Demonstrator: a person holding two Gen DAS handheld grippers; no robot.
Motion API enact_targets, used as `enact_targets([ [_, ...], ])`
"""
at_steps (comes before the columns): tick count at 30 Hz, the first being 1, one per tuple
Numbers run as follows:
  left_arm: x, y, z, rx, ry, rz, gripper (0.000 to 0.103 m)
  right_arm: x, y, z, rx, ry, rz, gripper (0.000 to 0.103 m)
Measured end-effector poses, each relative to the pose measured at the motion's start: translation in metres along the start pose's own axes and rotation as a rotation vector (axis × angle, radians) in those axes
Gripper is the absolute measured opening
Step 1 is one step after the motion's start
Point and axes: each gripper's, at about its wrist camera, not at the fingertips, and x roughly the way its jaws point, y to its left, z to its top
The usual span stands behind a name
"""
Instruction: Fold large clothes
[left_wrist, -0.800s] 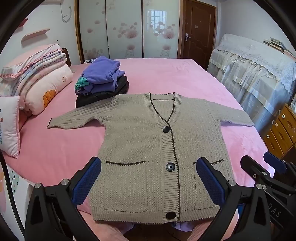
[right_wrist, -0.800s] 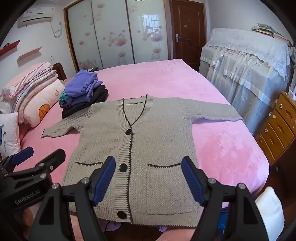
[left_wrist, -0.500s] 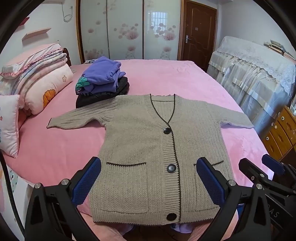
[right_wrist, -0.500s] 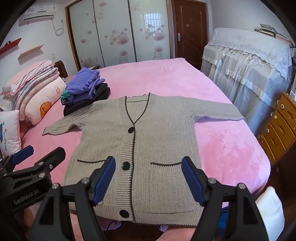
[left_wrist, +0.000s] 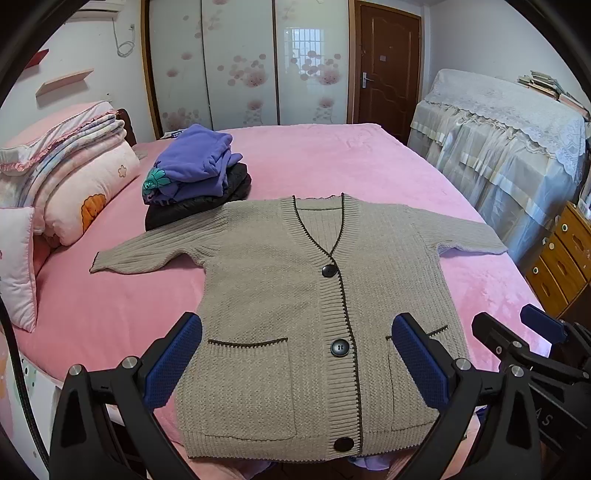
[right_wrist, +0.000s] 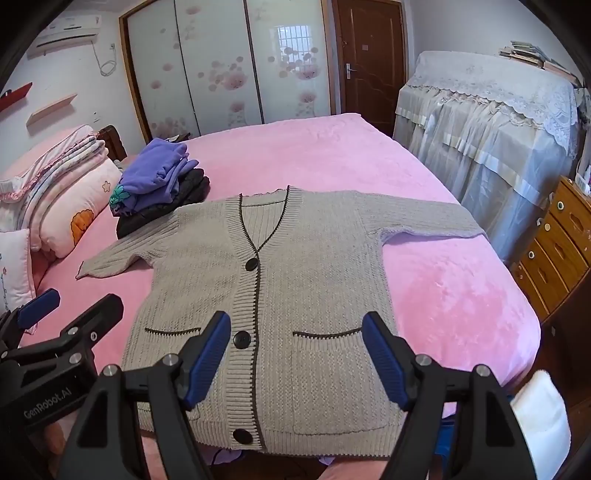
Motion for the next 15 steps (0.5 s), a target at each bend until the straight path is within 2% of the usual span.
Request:
enact_targets([
  [5,0.0001,-0.0025,-0.0022,-0.008,-0.001,-0.02,0.102,0.0014,-0.0004,0.0003,-0.001,0.006,0.007,0.074],
  [15,-0.0052,-0.0024,-0.0072,-0.047,0.004,-0.014,0.102,-0.0034,-0.0044,-0.004,-0.012,-0.011,0.028,0.074],
])
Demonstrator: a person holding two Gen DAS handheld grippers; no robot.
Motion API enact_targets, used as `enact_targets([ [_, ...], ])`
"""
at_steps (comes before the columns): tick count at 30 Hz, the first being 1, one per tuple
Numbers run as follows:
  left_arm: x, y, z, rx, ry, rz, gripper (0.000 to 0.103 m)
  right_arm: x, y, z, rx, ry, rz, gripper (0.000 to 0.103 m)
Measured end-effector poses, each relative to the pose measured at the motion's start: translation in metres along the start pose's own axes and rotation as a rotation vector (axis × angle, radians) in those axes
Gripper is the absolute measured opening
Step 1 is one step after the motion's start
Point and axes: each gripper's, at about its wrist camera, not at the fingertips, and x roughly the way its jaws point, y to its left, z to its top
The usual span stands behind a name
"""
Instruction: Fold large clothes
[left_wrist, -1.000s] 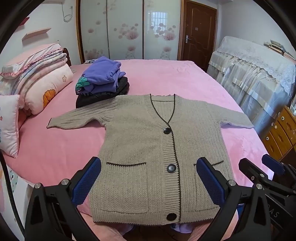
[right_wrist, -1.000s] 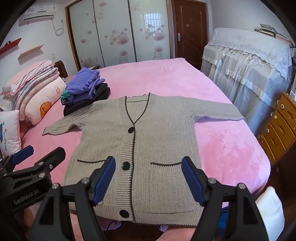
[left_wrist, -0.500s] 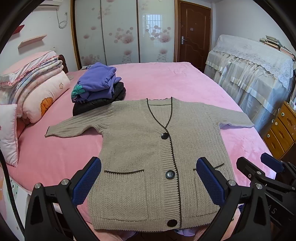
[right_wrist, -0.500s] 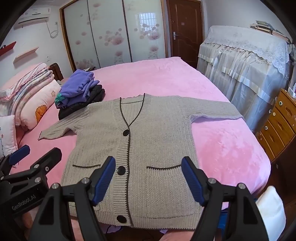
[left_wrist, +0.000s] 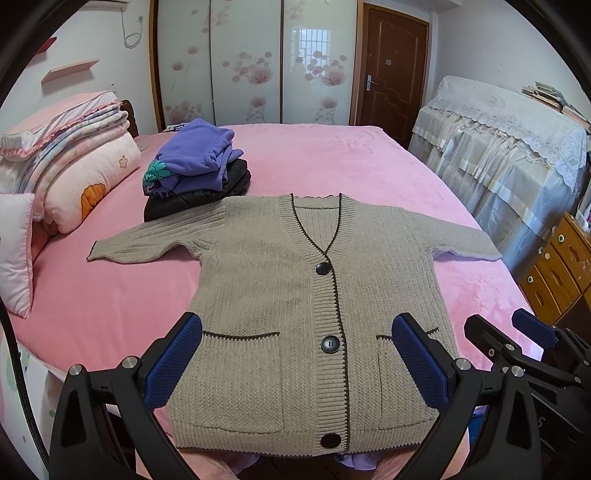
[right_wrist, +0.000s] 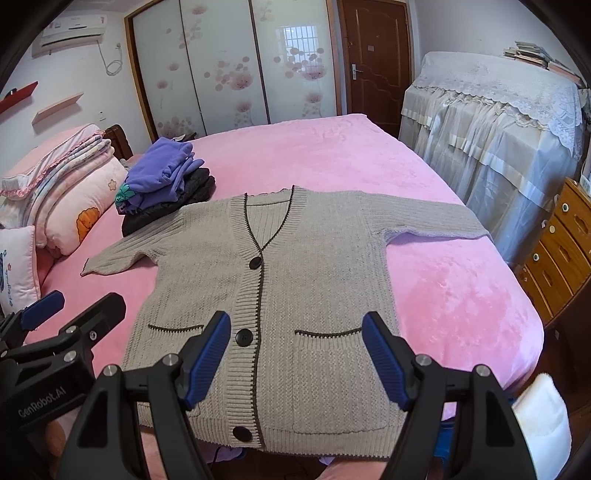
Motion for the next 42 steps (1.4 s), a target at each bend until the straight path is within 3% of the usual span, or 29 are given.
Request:
enact_targets([
  [42,-0.0043,-0.0001,-0.0057,-0.028,0.041,0.014,0.102,-0.0043,0.005,-0.0034,-0.029,0.016,0.022,0.074],
])
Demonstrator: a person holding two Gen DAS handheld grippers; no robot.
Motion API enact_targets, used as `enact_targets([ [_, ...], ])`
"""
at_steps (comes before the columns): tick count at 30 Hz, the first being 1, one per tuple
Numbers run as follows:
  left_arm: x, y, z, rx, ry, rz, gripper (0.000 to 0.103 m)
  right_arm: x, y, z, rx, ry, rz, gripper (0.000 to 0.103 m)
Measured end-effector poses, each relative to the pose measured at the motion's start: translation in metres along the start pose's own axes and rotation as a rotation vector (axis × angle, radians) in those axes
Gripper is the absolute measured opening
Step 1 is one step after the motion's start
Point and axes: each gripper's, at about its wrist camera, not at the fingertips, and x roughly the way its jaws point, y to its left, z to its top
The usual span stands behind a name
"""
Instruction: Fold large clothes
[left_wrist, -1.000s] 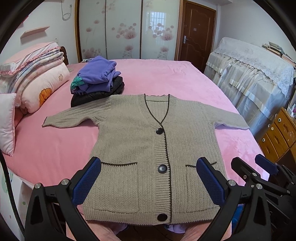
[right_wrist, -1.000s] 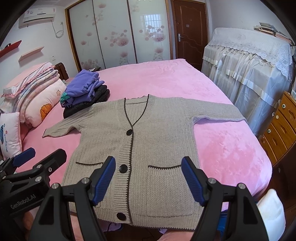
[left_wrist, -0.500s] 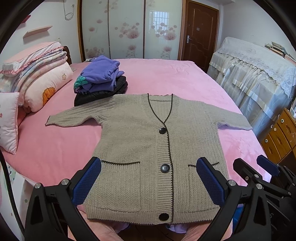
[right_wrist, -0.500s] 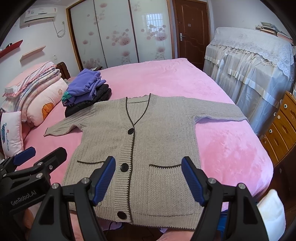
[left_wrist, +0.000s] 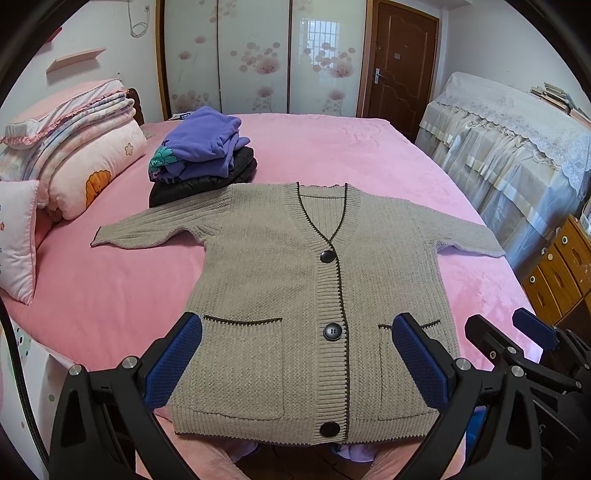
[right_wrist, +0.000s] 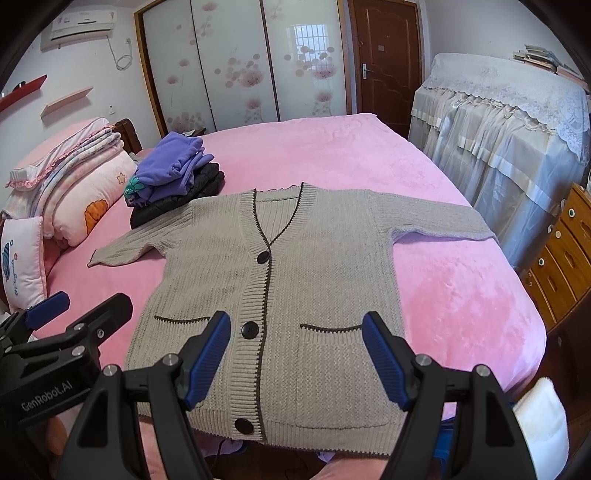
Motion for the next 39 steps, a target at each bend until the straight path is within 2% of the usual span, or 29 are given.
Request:
enact_targets([
  [21,0.023,-0.024,0.007,0.059,0.028,0.011,0.102,0.016,-0.027,0.003,0.029,0.019,-0.003,0.074],
  [25,0.029,-0.036,0.028,0.081,0.024,-0.036,0.102,0.014,-0.039,0.015,0.007,-0.007,-0.026,0.074],
  [30,0.031,-0.057,0.069,0.101,-0.047,-0.131,0.102,0.003,-0.072,0.05,-0.018,-0.085,-0.109,0.074],
  [34,0.033,-0.08,0.105,0.122,-0.098,-0.137,0.102,-0.012,-0.105,0.082,-0.004,-0.158,-0.169,0.074],
  [39,0.026,-0.112,0.149,0.145,-0.223,-0.148,0.102,-0.033,-0.144,0.123,-0.004,-0.265,-0.277,0.074],
])
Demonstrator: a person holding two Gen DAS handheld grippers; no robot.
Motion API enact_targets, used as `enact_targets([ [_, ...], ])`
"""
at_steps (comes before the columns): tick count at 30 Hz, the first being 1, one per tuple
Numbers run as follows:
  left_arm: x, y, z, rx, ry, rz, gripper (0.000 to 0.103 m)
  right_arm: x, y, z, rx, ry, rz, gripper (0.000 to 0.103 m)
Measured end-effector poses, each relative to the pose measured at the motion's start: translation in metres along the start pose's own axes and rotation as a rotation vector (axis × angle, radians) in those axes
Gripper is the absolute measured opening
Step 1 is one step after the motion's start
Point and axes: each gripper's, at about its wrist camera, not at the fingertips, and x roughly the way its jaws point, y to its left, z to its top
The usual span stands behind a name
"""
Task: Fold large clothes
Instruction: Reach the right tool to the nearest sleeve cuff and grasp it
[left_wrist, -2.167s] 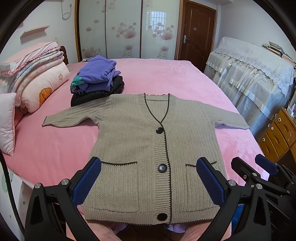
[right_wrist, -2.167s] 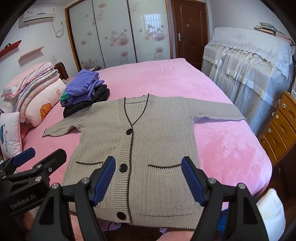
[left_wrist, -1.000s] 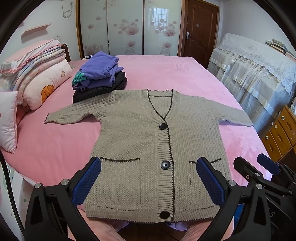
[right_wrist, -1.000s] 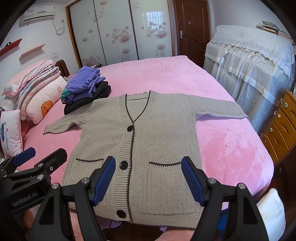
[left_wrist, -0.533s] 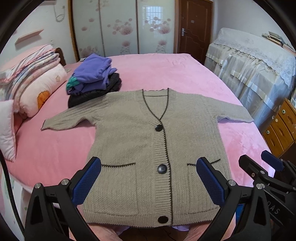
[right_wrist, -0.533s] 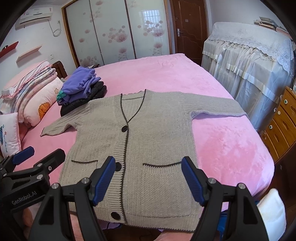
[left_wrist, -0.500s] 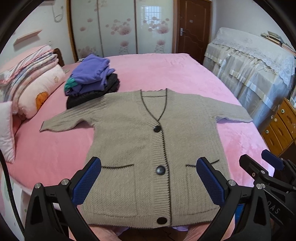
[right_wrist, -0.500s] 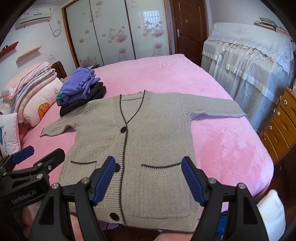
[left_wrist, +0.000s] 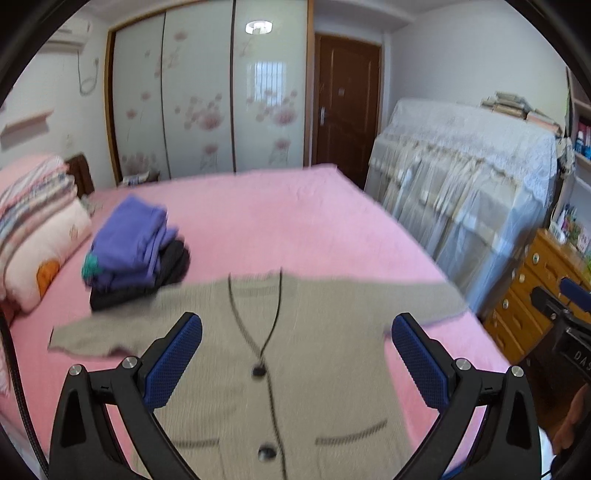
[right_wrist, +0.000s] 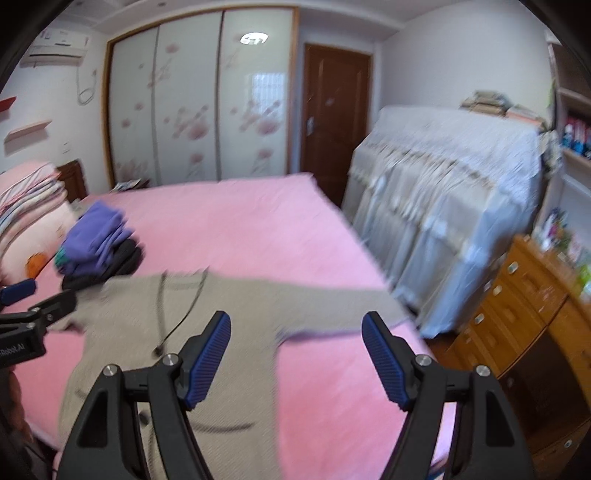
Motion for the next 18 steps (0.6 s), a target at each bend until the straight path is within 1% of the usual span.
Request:
enact_targets([
  [2,-0.001,-0.01,0.017,0.011,-0.078,-0.035,0.102,0.001,-0.013,0.015,-0.006,-0.044,-0.031,0.074],
  [4,0.001,-0.024,0.035,0.031,-0.139,-0.025,0.102,0.003,-0.026,0.03,-0.01,-0.068,-0.06,0.074],
  [7,0.012,-0.05,0.06,0.099,-0.167,-0.029,0.102,0.01,-0.041,0.047,-0.021,-0.098,-0.093,0.074],
  [9,0.022,-0.068,0.075,0.126,-0.185,-0.041,0.102,0.025,-0.054,0.059,-0.024,-0.102,-0.114,0.074],
  [10,0.03,-0.078,0.081,0.132,-0.21,-0.048,0.102,0.034,-0.06,0.064,-0.021,-0.095,-0.125,0.074],
  [11,0.038,-0.086,0.086,0.134,-0.233,-0.047,0.102,0.045,-0.068,0.068,-0.011,-0.079,-0.132,0.074],
  [12,0.053,-0.095,0.09,0.13,-0.251,-0.029,0.102,0.059,-0.079,0.071,0.01,-0.056,-0.127,0.074],
  [14,0.078,-0.108,0.092,0.119,-0.242,-0.014,0.102,0.086,-0.097,0.071,0.054,-0.015,-0.102,0.074],
  [17,0.144,-0.126,0.089,0.09,-0.122,-0.023,0.102,0.139,-0.126,0.059,0.123,0.065,-0.064,0.074],
  [18,0.161,-0.129,0.083,0.081,-0.097,-0.017,0.102,0.159,-0.135,0.051,0.148,0.092,-0.062,0.074],
])
